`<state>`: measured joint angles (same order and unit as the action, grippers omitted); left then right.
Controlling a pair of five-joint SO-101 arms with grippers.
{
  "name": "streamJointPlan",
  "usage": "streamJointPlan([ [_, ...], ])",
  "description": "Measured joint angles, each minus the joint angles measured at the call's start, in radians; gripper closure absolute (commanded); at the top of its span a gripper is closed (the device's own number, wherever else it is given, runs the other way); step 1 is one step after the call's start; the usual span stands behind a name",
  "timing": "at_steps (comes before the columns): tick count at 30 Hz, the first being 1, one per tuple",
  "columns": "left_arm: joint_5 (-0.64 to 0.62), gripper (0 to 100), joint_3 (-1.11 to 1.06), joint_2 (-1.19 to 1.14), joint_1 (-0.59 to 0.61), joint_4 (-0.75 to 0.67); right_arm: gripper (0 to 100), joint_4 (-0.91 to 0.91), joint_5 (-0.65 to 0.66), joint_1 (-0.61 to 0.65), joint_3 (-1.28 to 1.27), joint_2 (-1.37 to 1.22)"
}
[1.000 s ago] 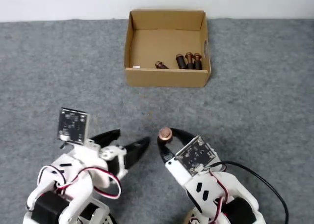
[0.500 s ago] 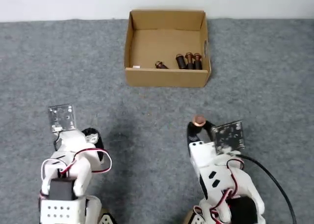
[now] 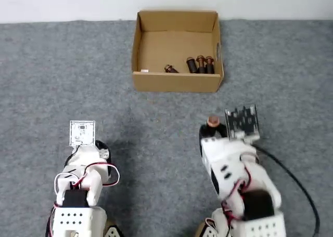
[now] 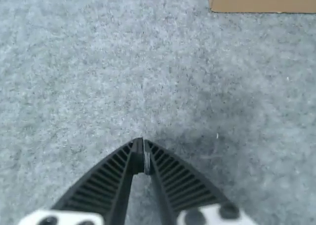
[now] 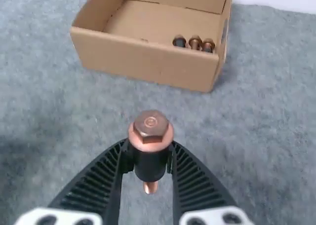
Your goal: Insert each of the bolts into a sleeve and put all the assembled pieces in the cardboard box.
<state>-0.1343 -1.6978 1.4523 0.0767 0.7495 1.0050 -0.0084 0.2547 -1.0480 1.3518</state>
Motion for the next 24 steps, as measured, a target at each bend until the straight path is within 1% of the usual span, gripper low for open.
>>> streamJointPlan([
  [15, 0.0, 99, 0.0, 0.0, 0.008, 0.0, 99.1, -0.551, 0.0, -0.003, 0.545, -1.011],
  [19, 0.0, 99, 0.0, 0.0, 0.008, 0.0, 99.1, -0.606, 0.0, -0.003, 0.736, -1.258],
  [24, 0.0, 99, 0.0, 0.0, 0.008, 0.0, 99.1, -0.615, 0.0, -0.003, 0.984, -1.536],
])
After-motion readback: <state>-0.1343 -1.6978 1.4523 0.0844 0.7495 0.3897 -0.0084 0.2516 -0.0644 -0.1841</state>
